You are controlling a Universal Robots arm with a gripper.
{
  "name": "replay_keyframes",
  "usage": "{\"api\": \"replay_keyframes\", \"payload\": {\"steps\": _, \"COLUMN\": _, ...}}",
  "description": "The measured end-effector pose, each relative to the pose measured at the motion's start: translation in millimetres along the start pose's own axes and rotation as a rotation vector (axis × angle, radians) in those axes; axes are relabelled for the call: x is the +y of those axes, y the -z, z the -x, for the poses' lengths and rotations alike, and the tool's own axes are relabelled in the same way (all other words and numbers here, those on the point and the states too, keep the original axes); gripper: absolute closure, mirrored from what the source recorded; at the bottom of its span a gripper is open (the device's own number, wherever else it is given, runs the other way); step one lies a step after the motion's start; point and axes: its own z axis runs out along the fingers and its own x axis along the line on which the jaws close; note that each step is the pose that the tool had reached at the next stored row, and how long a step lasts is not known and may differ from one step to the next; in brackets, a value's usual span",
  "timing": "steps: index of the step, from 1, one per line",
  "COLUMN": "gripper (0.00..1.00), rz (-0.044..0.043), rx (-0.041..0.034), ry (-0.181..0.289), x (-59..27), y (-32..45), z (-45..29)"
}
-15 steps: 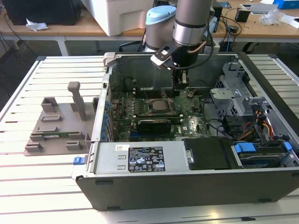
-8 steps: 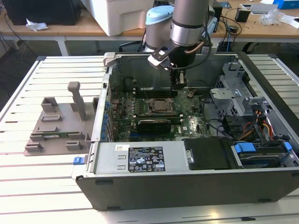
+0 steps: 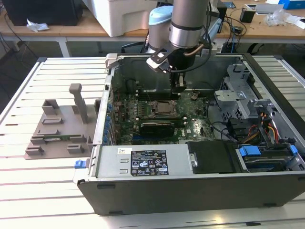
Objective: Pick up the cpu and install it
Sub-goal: 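Close the cpu cover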
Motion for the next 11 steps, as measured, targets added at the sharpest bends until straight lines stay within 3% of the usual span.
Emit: {"api": "replay_keyframes", "payload": {"steps": 11, "gripper": 0.89, "rz": 0.0000, "rx": 0.0000, "ry": 0.000, "x": -12.6, "y": -6.6, "z": -0.4}}
